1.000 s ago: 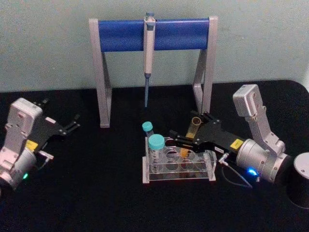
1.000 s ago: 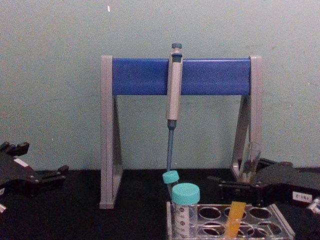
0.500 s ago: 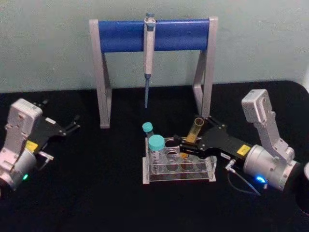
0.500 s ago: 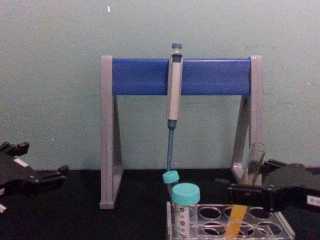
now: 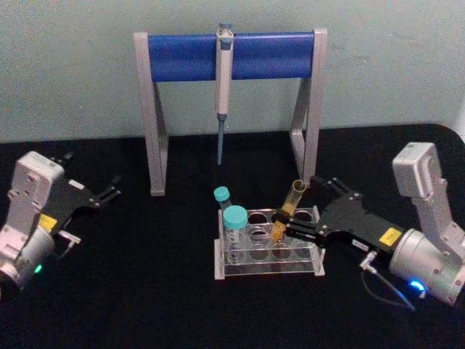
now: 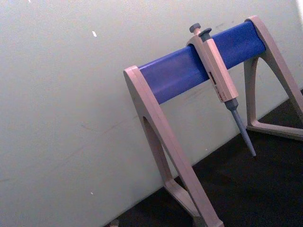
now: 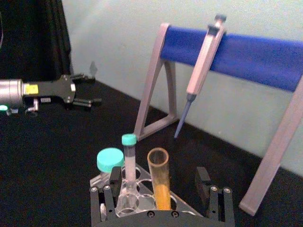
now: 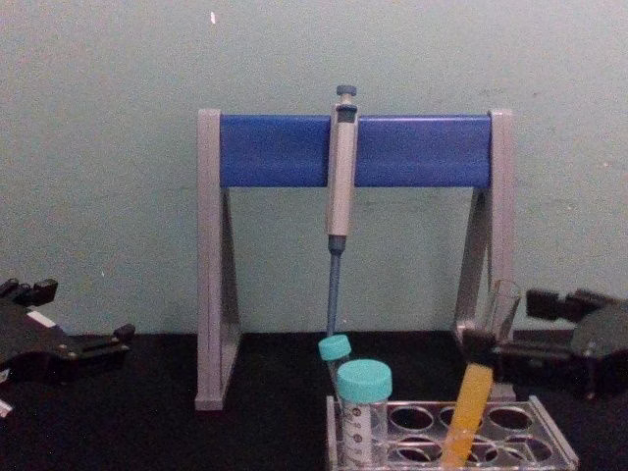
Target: Pick up the test tube from the test tube rack, shake it, then place it back into the test tube rack.
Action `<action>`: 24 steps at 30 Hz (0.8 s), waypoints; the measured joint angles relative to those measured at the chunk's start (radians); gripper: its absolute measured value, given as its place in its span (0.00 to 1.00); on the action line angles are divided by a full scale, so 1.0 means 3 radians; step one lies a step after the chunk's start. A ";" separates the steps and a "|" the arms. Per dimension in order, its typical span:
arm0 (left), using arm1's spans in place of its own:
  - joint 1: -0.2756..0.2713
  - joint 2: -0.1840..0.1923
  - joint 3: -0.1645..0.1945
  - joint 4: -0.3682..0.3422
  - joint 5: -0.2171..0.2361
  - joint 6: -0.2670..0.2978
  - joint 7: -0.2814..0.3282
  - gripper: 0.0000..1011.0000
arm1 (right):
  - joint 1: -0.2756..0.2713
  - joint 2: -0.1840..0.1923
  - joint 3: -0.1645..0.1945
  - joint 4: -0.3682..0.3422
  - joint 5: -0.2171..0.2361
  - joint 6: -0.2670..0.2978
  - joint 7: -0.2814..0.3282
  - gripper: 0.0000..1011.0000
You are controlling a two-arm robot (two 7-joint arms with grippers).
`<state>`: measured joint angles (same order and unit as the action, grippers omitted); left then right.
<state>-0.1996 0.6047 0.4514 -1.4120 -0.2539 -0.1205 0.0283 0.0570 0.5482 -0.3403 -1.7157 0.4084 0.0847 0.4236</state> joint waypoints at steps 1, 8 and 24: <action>0.0000 0.0000 0.0000 0.0000 0.0000 0.0000 0.0000 0.99 | -0.0040 0.0018 0.0036 -0.0066 0.0010 -0.0003 -0.0021 0.99; 0.0000 0.0000 0.0000 0.0000 0.0000 0.0000 0.0000 0.99 | -0.0180 0.0069 0.0193 -0.0266 0.0063 -0.0042 -0.0078 0.99; 0.0000 0.0000 0.0000 0.0000 0.0000 0.0000 0.0000 0.99 | -0.0205 -0.0092 0.0389 -0.0267 0.0183 -0.0225 -0.0245 0.99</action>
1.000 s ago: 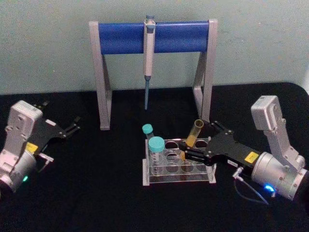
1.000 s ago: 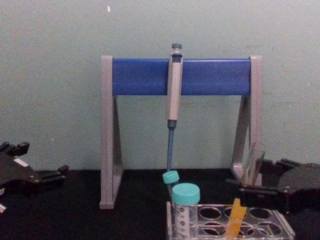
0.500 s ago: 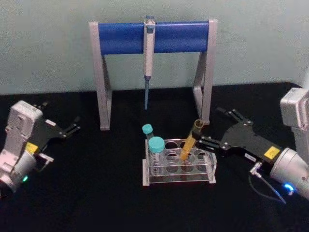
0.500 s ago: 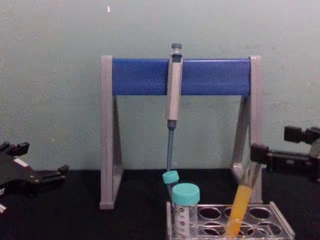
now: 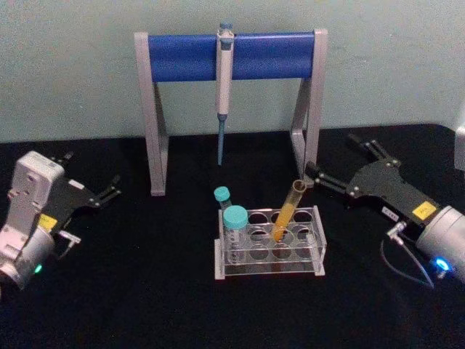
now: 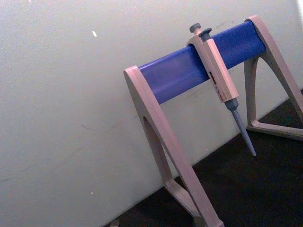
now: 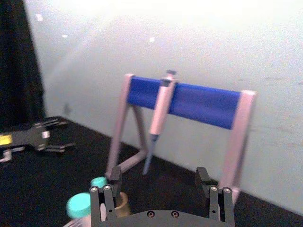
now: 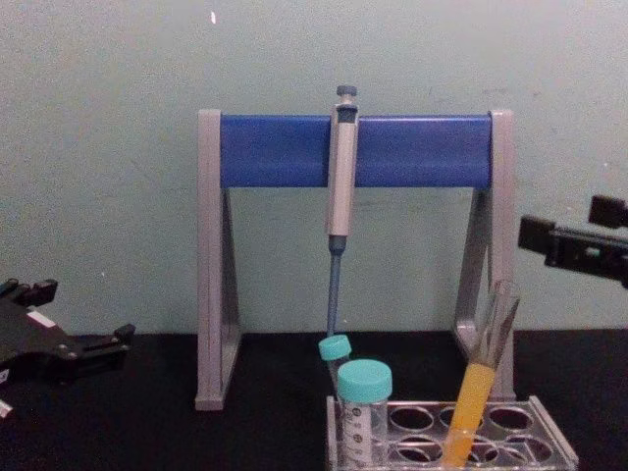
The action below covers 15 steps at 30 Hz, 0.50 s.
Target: Pick up the test tube from the test tube rack, shake it, then place it back into the test tube rack.
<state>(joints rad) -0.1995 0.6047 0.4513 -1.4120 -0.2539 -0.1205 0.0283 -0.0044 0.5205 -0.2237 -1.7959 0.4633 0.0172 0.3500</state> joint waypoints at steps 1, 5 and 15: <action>0.0000 0.0000 0.0000 0.0000 0.0000 0.0000 0.0000 0.99 | 0.0001 -0.0018 0.0006 0.0006 -0.0013 -0.0006 -0.0028 0.99; 0.0000 0.0000 0.0000 0.0000 0.0000 0.0000 0.0000 0.99 | 0.0016 -0.0129 0.0043 0.0061 -0.0090 -0.0010 -0.0179 0.99; 0.0000 0.0000 0.0000 0.0000 0.0000 0.0000 0.0000 0.99 | 0.0115 -0.0384 0.0094 0.0365 -0.0300 0.0021 -0.0443 0.99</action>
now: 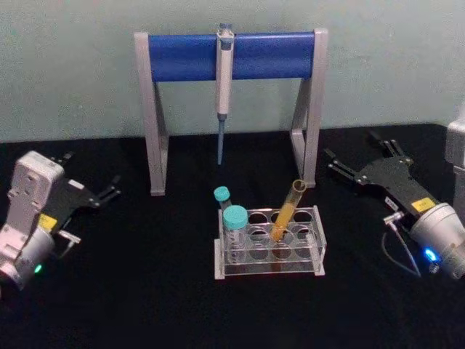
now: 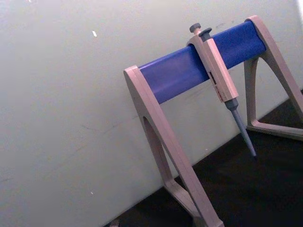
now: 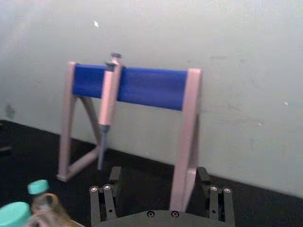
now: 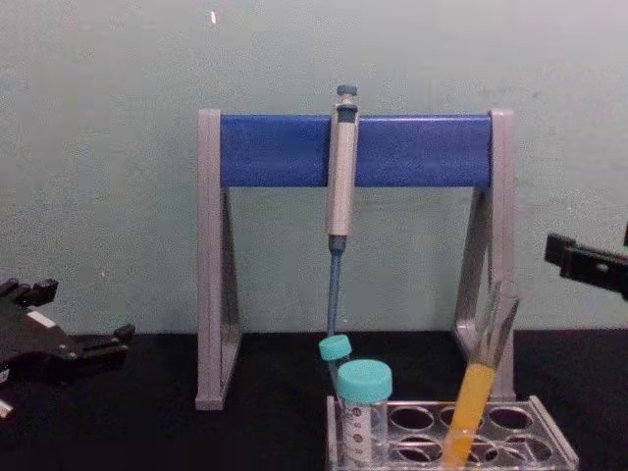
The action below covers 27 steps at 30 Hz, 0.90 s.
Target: Pick up the test tube from the test tube rack, shake it, then place it back into the test tube rack.
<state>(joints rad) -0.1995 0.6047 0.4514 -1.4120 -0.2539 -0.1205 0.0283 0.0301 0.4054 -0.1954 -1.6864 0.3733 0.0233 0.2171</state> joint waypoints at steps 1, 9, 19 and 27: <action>0.0000 0.0000 0.0000 0.0000 0.0000 0.0000 0.0000 0.99 | 0.0010 -0.0016 0.0002 0.0032 -0.0020 -0.0006 -0.0014 0.99; 0.0000 0.0000 0.0000 0.0000 0.0000 0.0000 0.0000 0.99 | 0.0094 -0.0151 0.0017 0.0324 -0.0258 -0.0097 -0.0159 0.99; 0.0000 0.0000 0.0000 0.0000 0.0000 0.0000 0.0000 0.99 | 0.0158 -0.0252 0.0036 0.0593 -0.0392 -0.0164 -0.0159 0.99; 0.0000 0.0000 0.0000 0.0000 0.0000 0.0000 0.0000 0.99 | 0.0181 -0.0296 0.0068 0.0713 -0.0490 -0.0235 -0.0139 0.99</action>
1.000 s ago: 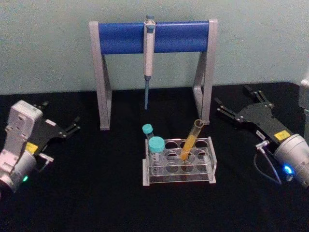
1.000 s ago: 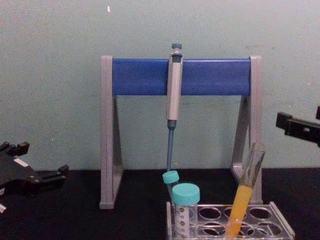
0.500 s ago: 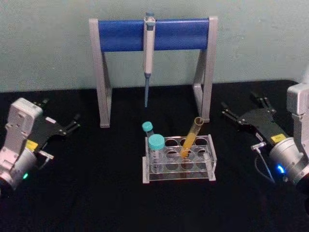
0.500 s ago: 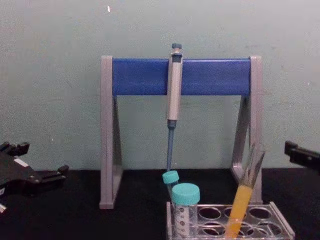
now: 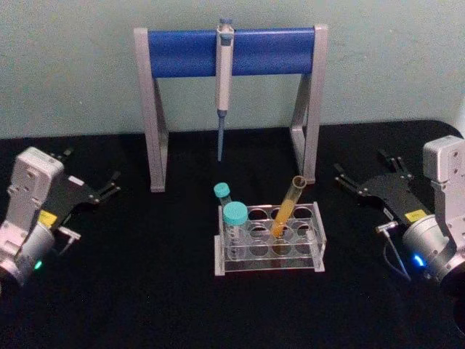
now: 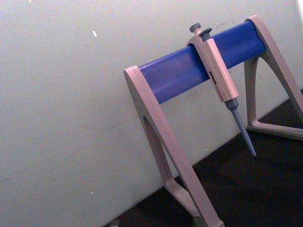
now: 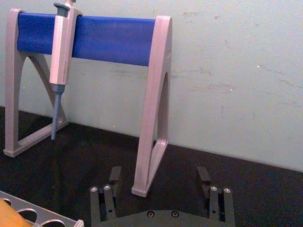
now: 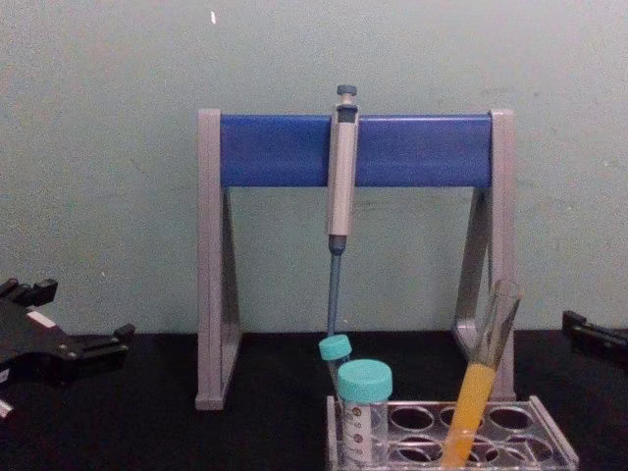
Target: Pick up the test tube from the test tube rack, shake it, then place it back into the test tube rack.
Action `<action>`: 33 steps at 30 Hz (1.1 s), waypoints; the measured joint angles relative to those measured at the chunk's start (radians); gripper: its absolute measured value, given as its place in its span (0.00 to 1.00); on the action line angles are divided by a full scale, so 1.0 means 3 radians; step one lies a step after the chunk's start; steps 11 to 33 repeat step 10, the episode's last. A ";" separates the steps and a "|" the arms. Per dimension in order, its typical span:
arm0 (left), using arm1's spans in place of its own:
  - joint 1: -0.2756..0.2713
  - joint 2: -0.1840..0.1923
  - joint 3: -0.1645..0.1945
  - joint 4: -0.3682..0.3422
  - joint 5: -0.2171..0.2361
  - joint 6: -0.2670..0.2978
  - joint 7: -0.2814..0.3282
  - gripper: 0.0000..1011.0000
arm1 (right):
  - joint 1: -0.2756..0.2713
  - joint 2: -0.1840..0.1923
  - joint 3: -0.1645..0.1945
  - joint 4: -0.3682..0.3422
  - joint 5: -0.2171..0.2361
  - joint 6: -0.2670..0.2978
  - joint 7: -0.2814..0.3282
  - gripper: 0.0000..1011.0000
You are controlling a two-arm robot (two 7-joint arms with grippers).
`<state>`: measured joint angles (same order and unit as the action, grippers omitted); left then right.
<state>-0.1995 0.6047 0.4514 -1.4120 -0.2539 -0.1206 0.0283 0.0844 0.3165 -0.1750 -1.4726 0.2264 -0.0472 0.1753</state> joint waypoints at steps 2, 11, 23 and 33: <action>0.0000 0.0000 0.0000 0.0000 0.0000 0.0000 0.0000 0.99 | 0.0000 0.0001 0.0000 -0.0001 0.0001 0.0001 0.0000 0.99; 0.0000 0.0000 0.0000 0.0000 0.0000 0.0000 0.0000 0.99 | -0.0003 0.0004 -0.0004 -0.0013 0.0012 0.0012 0.0005 0.99; 0.0000 0.0000 0.0000 0.0000 0.0000 0.0000 0.0000 0.99 | -0.0003 0.0004 -0.0004 -0.0013 0.0012 0.0012 0.0005 0.99; 0.0000 0.0000 0.0000 0.0000 0.0000 0.0000 0.0000 0.99 | -0.0003 0.0004 -0.0004 -0.0013 0.0012 0.0012 0.0005 0.99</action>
